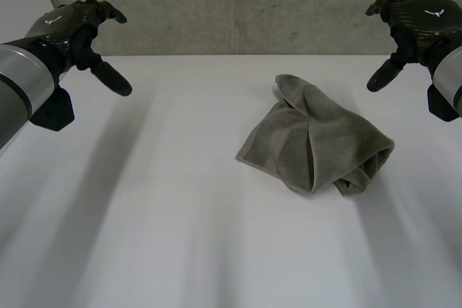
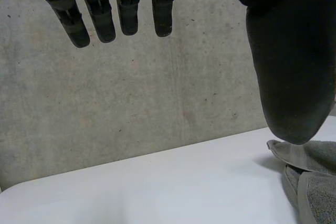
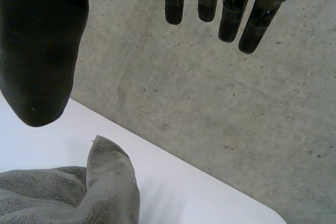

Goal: Fold the towel.

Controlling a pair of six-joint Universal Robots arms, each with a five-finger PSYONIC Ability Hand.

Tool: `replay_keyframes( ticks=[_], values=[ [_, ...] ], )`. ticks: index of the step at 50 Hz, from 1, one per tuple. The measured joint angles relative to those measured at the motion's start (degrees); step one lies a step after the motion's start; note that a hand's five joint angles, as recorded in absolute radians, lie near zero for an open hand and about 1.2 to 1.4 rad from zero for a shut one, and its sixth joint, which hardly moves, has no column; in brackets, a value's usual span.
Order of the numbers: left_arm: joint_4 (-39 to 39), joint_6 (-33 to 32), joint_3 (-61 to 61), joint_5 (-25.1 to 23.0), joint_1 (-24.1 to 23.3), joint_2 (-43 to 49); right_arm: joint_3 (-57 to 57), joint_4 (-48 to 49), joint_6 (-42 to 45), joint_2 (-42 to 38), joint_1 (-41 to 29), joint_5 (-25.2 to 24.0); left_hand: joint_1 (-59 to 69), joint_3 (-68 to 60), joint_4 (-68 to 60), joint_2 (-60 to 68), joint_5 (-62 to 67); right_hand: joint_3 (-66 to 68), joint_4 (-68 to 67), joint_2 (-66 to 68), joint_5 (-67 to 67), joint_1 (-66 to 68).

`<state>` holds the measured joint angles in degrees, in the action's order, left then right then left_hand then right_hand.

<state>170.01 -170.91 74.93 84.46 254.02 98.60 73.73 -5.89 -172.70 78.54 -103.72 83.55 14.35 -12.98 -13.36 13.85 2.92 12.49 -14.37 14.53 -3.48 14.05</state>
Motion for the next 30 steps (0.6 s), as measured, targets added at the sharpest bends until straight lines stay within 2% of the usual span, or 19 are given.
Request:
replay_keyframes(
  ticks=[21, 26, 30],
  values=[
    [0.06, -0.04, -0.25, -0.34, 0.34, -0.80, 0.21, -0.27, 0.49, 0.11, 0.23, -0.16, 0.00, 0.00, 0.00, -0.05, 0.00, 0.00, 0.00, 0.00, 0.00, -0.01],
    [0.08, -0.07, -0.23, -0.36, 0.35, -0.65, -0.20, -2.44, 1.59, -0.33, 0.37, -1.82, 0.00, 0.00, 0.00, -0.06, 0.00, 0.00, 0.00, 0.00, 0.00, -0.01],
    [0.12, -0.15, -0.23, -0.36, 0.35, -0.28, -1.90, -5.82, 4.13, -3.94, 0.71, -5.05, 0.00, 0.00, 0.00, -0.06, 0.00, 0.00, 0.00, 0.00, 0.00, -0.02]
  ],
)
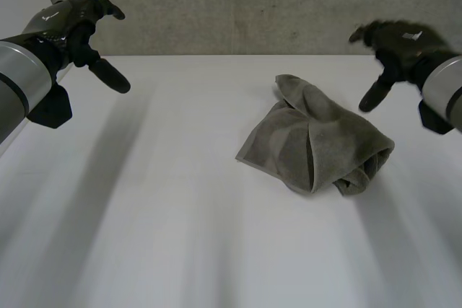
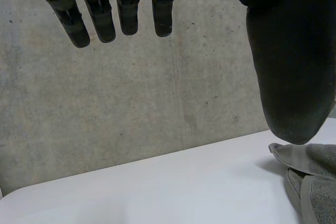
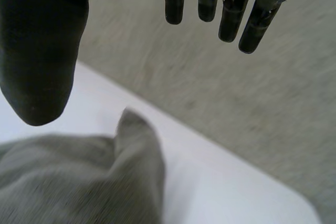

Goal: Fold the towel.

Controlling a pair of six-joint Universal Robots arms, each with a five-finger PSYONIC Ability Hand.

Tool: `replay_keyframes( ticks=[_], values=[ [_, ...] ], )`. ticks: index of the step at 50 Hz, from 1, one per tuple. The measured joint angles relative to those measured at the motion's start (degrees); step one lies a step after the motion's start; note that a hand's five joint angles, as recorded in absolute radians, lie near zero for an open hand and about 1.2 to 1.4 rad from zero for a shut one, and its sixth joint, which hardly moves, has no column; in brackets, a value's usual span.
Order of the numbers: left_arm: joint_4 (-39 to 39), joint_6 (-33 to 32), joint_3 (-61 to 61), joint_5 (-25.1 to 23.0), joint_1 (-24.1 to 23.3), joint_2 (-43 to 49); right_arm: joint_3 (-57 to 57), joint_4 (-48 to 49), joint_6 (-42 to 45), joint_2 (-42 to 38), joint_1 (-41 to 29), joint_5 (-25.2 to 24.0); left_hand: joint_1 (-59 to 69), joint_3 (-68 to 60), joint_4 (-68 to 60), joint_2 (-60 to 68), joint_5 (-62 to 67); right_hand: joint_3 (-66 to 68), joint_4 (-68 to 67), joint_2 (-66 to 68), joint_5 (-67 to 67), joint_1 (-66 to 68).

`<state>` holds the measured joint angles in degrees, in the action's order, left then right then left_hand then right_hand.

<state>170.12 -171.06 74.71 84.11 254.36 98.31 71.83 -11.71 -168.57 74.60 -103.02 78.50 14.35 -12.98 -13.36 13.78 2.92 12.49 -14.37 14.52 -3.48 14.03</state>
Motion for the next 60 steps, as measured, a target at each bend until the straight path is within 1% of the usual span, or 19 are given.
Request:
replay_keyframes(
  ticks=[4, 9, 14, 18, 20, 22, 23, 24, 27, 30, 32, 35, 39, 44, 46, 51, 56, 57, 60],
  values=[
    [0.17, -0.04, 0.07, 0.00, 0.00, 0.39, -2.96, -2.70, 2.80, -6.86, 0.02, -2.23, 0.00, 0.00, 0.00, 0.00, 0.00, 0.00, 0.00, 0.00, 0.00, -0.01],
    [0.84, -0.01, 0.40, 0.01, -0.03, 1.01, -7.93, -3.79, 4.44, -16.72, -0.19, -3.10, 0.00, 0.00, 0.00, 0.00, 0.00, 0.00, 0.00, 0.00, 0.00, -0.02],
    [1.20, -0.03, 0.59, 0.01, -0.07, 1.41, -13.08, -3.58, 4.36, -24.27, -0.11, -2.53, 0.00, 0.00, 0.00, 0.00, 0.00, 0.00, 0.00, 0.00, 0.00, -0.03],
    [1.28, -0.05, 0.63, 0.01, -0.09, 1.58, -17.69, -3.41, 4.19, -29.85, 0.01, -0.43, 0.00, 0.00, 0.00, 0.00, 0.00, 0.00, 0.00, 0.22, -0.08, 0.22],
    [1.29, -0.06, 0.63, 0.01, -0.09, 1.60, -19.28, -3.39, 4.14, -31.61, 0.02, 0.58, 0.00, 0.00, 0.00, 0.00, 0.00, 0.00, 0.00, 4.72, -5.63, 5.23],
    [1.28, -0.06, 0.63, 0.01, -0.10, 1.59, -21.06, -3.31, 4.00, -33.45, -0.07, 1.66, 0.00, 0.00, 0.00, 0.00, 0.00, 0.00, 0.00, 15.66, -16.71, 15.78],
    [1.29, -0.06, 0.63, 0.00, -0.10, 1.59, -21.40, -3.25, 3.95, -33.76, -0.11, 1.88, 0.00, 0.00, 0.00, 0.00, 0.00, 0.00, 0.00, 18.46, -19.33, 17.77],
    [1.29, -0.06, 0.63, 0.01, -0.09, 1.58, -21.86, -3.12, 3.79, -34.13, -0.22, 2.20, 0.00, 0.00, 0.00, 0.00, 0.00, 0.00, 0.00, 25.61, -25.91, 25.23],
    [1.27, -0.07, 0.63, 0.01, -0.06, 1.52, -21.54, -1.89, 2.73, -33.01, -0.79, 2.09, 0.00, 0.00, 0.00, 0.00, 0.00, 0.00, 0.00, 45.71, -44.04, 43.80],
    [1.28, -0.06, 0.62, 0.01, -0.03, 1.39, -19.01, 0.28, 1.09, -29.78, -1.66, 0.76, 0.00, 0.00, 0.00, 0.00, 0.00, 0.00, 0.00, 58.32, -58.13, 58.48],
    [1.29, -0.07, 0.59, 0.01, -0.02, 1.27, -16.64, 1.97, -0.20, -27.04, -2.41, -0.42, 0.00, 0.00, 0.00, 0.00, 0.00, 0.00, 0.00, 59.02, -61.23, 60.45],
    [1.31, -0.06, 0.49, 0.01, 0.01, 1.03, -11.57, 5.00, -3.10, -21.49, -4.22, -2.36, 0.00, 0.00, 0.00, 0.00, 0.00, 0.00, 0.00, 59.02, -61.26, 60.45],
    [1.33, -0.06, 0.31, 0.01, 0.05, 0.82, -5.56, 7.67, -7.98, -15.04, -7.38, -3.45, 0.00, 0.00, 0.00, 0.00, 0.00, 0.00, 0.00, 59.04, -61.27, 60.45],
    [1.34, -0.06, 0.12, 0.00, 0.07, 0.71, 1.20, 10.99, -16.84, -8.64, -12.23, -2.76, 0.00, 0.00, 0.00, 0.00, 0.00, 0.00, 0.00, 59.34, -61.38, 60.46],
    [1.34, -0.06, 0.05, 0.00, 0.08, 0.69, 4.22, 13.16, -21.51, -6.64, -15.06, -1.45, 0.00, 0.00, 0.00, 0.00, 0.00, 0.00, 0.00, 59.34, -61.50, 60.46],
    [1.34, -0.06, 0.00, -0.03, 0.09, 0.69, 9.10, 18.02, -28.30, -4.95, -22.53, 2.04, 0.00, 0.00, 0.00, 0.00, 0.00, 0.00, 0.00, 59.34, -61.50, 60.46],
    [1.30, -0.06, 0.01, -0.07, 0.09, 0.70, 10.99, 21.10, -29.89, -5.90, -28.99, 4.21, 0.00, 0.00, 0.00, 0.00, 0.00, 0.00, 0.00, 59.27, -61.50, 60.38],
    [1.30, -0.06, 0.03, -0.08, 0.08, 0.71, 11.01, 21.26, -29.86, -6.17, -29.47, 4.31, 0.00, 0.00, 0.00, 0.00, 0.00, 0.00, 0.00, 56.97, -59.44, 58.05],
    [1.28, -0.06, 0.13, -0.12, 0.08, 0.72, 10.64, 21.45, -29.26, -7.74, -30.91, 4.51, 0.00, 0.00, 0.00, 0.00, 0.00, 0.00, 0.00, 39.30, -41.39, 39.99]
  ],
)
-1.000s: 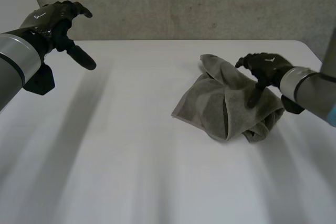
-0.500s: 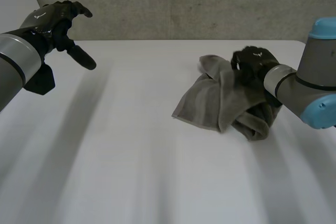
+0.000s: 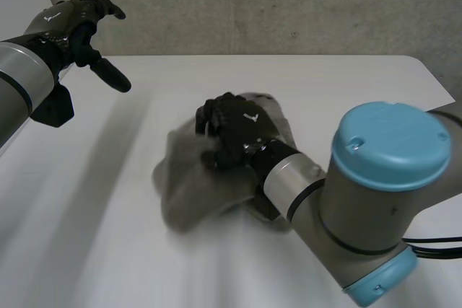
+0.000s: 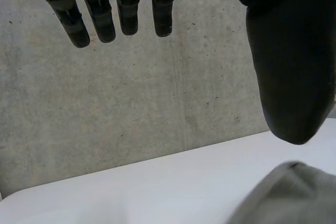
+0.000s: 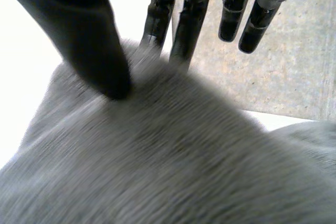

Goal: Fold the towel.

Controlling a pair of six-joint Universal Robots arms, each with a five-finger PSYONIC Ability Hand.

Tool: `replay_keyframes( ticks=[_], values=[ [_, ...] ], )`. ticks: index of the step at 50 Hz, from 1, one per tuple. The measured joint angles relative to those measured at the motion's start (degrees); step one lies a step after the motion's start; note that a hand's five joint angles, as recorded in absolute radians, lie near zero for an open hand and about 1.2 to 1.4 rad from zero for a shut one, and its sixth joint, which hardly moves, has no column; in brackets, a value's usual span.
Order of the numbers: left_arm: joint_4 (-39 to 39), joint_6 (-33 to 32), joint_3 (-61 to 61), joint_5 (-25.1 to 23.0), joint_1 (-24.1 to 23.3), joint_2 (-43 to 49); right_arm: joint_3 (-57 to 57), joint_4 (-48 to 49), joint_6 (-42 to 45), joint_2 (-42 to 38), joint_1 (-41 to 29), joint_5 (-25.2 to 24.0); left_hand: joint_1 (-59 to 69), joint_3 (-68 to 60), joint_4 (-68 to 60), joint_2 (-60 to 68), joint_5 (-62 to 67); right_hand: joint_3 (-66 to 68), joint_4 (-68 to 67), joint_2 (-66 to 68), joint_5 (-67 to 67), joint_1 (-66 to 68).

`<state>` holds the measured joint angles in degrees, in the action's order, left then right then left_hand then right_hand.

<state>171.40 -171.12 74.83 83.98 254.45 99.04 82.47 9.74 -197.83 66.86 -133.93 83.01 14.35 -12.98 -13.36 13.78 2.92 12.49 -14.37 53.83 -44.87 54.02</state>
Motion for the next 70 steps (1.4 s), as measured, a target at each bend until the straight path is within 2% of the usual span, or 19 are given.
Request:
replay_keyframes(
  ticks=[7, 9, 12, 15, 19, 23, 26, 33, 38, 44, 50, 53, 56, 63, 65, 70],
  values=[
    [-0.21, -0.04, 0.76, -0.14, -0.09, -0.03, -2.02, -6.45, 5.74, -0.59, 3.26, -0.44, 0.00, 0.00, 0.00, 0.00, 0.00, 0.00, 0.00, -32.88, 37.55, -33.13],
    [-0.40, -0.06, 1.28, -0.19, -0.19, -0.08, -2.41, -8.43, 7.67, 0.34, 5.27, -0.69, 0.00, 0.00, 0.00, 0.00, 0.00, 0.00, 0.00, -38.66, 41.40, -38.54],
    [-0.66, -0.09, 2.38, -0.29, -0.39, -0.26, -2.87, -10.17, 10.26, 2.43, 8.26, -1.49, 0.00, 0.00, 0.00, 0.00, 0.00, 0.00, 0.00, -39.30, 41.40, -39.73],
    [-0.90, -0.20, 5.36, -0.73, -0.67, -1.18, -3.78, -11.52, 14.48, 4.96, 11.59, -4.66, 0.00, 0.00, 0.00, 0.00, 0.00, 0.00, 0.00, -39.30, 41.40, -39.76],
    [-0.90, -0.86, 11.31, -2.00, -0.72, -3.51, -5.73, -14.00, 21.88, 6.04, 14.62, -11.48, 0.00, 0.00, 0.00, 0.00, 0.00, 0.00, 0.00, -39.30, 41.40, -39.98],
    [-0.36, -2.35, 18.19, -3.39, -0.15, -6.33, -9.09, -18.17, 29.05, 3.38, 15.29, -16.39, 0.00, 0.00, 0.00, 0.00, 0.00, 0.00, 0.00, -39.30, 41.40, -40.01],
    [0.24, -3.56, 22.74, -3.99, 0.49, -7.78, -12.08, -21.27, 32.96, 0.02, 14.47, -17.91, 0.00, 0.00, 0.00, -0.01, 0.00, 0.00, 0.00, -39.30, 41.40, -40.00],
    [2.57, -5.13, 29.70, -4.14, 2.14, -8.83, -16.41, -24.99, 38.24, -6.98, 9.80, -18.66, 0.00, 0.00, 0.00, -0.03, 0.00, 0.00, 0.00, -39.30, 41.36, -39.94],
    [4.64, -5.83, 31.90, -4.04, 5.73, -9.01, -16.70, -25.14, 42.29, -10.52, 4.54, -18.61, 0.00, 0.00, 0.00, -0.03, 0.00, 0.00, 0.00, -39.30, 41.29, -39.92],
    [5.31, -7.30, 32.52, -4.43, 10.88, -9.08, -16.20, -24.65, 49.60, -12.02, -1.12, -18.33, 0.00, 0.00, 0.00, -0.04, 0.00, 0.00, 0.00, -39.16, 41.23, -39.41],
    [5.42, -7.81, 33.65, -5.25, 12.87, -8.68, -16.63, -23.83, 56.60, -12.88, -4.59, -18.17, 0.00, 0.00, 0.00, -0.05, 0.00, 0.00, 0.00, -39.13, 41.17, -38.84],
    [5.76, -7.81, 34.31, -5.45, 12.94, -8.49, -17.42, -23.47, 58.80, -14.01, -5.86, -17.91, 0.00, 0.00, 0.00, -0.05, 0.00, 0.00, 0.00, -36.34, 37.15, -36.35],
    [6.28, -7.78, 34.95, -5.53, 12.74, -8.39, -18.51, -23.27, 60.55, -15.65, -6.86, -17.51, 0.00, 0.00, 0.00, -0.05, 0.00, 0.00, 0.00, -23.53, 24.60, -24.30],
    [6.86, -7.74, 35.57, -5.59, 11.65, -8.62, -19.82, -22.21, 63.06, -17.16, -7.15, -15.50, 0.00, 0.00, 0.00, -0.05, 0.00, 0.00, 0.00, 12.71, -11.28, 13.18],
    [6.85, -7.72, 35.49, -5.62, 11.13, -8.77, -19.67, -21.31, 63.00, -16.53, -6.57, -14.24, 0.00, 0.00, 0.00, -0.05, 0.00, 0.00, 0.00, 17.58, -17.73, 18.70],
    [6.83, -7.68, 34.97, -5.66, 8.83, -8.93, -17.74, -17.44, 60.88, -13.12, -2.62, -8.74, 0.00, 0.00, 0.00, -0.05, 0.00, 0.00, 0.00, 17.83, -18.63, 18.81]
  ],
)
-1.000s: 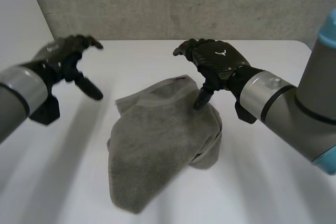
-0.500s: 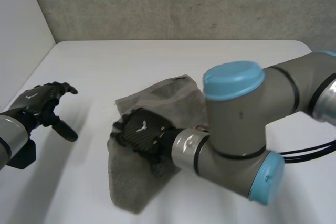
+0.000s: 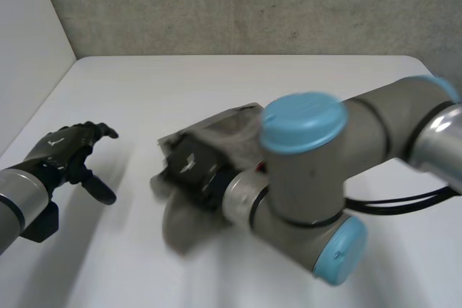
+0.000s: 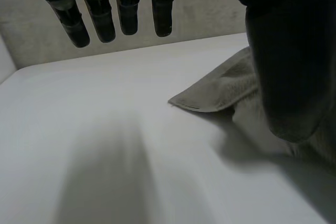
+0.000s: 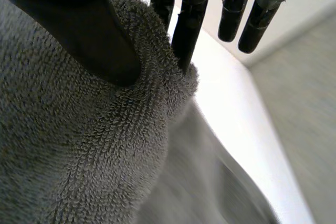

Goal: Fold the towel.

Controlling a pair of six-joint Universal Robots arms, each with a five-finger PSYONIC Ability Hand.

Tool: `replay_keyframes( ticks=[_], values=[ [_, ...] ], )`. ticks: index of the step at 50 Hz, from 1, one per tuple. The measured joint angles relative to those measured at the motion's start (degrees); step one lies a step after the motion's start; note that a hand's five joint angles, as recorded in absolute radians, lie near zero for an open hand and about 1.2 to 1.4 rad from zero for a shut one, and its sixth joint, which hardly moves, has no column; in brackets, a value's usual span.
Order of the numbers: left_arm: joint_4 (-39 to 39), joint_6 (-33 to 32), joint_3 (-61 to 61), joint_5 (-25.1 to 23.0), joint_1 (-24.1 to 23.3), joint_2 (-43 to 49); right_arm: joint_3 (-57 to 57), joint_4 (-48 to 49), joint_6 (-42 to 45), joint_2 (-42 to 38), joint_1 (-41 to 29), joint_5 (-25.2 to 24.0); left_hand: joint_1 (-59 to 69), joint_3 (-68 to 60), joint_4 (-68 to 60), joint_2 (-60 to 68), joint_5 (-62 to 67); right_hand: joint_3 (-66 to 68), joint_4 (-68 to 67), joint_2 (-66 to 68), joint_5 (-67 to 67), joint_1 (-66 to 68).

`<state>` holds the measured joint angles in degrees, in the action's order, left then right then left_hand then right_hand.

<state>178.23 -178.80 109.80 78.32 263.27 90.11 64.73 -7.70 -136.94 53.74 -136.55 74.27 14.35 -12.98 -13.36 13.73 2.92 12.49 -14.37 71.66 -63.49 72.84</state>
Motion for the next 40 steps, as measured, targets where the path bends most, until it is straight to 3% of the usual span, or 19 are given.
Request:
replay_keyframes(
  ticks=[5, 12, 17, 24, 40],
  values=[
    [0.20, 0.03, -1.12, -0.33, -4.60, 0.51, 5.94, 5.88, -6.00, 5.51, 7.04, 7.63, 0.00, 0.00, 0.00, 0.00, 0.00, 0.00, 0.00, 0.00, 0.00, 0.16],
    [0.90, 0.27, -4.11, -1.44, -12.38, 3.86, 16.06, 12.37, -15.27, 11.09, 16.41, 11.01, 0.00, 0.00, 0.00, -0.01, 0.00, 0.00, 0.00, 0.01, 0.00, 0.17],
    [1.71, 0.70, -8.76, -1.36, -19.54, 9.65, 21.91, 15.44, -23.58, 13.59, 21.97, 9.43, 0.00, 0.00, 0.00, -0.01, 0.00, 0.00, 0.00, 0.22, 0.00, 0.17],
    [2.35, 0.80, -16.02, -0.58, -26.32, 18.63, 26.08, 15.93, -30.18, 14.30, 24.55, 4.32, 0.00, 0.00, 0.00, -0.02, 0.00, 0.00, 0.00, 0.20, 0.18, 0.11],
    [3.35, 1.42, -29.46, 2.14, -31.79, 31.65, 28.28, 15.82, -30.65, 14.55, 24.35, 1.98, 0.00, 0.00, 0.00, -0.03, 0.00, 0.00, 0.00, 0.20, 0.05, 0.10]
  ],
)
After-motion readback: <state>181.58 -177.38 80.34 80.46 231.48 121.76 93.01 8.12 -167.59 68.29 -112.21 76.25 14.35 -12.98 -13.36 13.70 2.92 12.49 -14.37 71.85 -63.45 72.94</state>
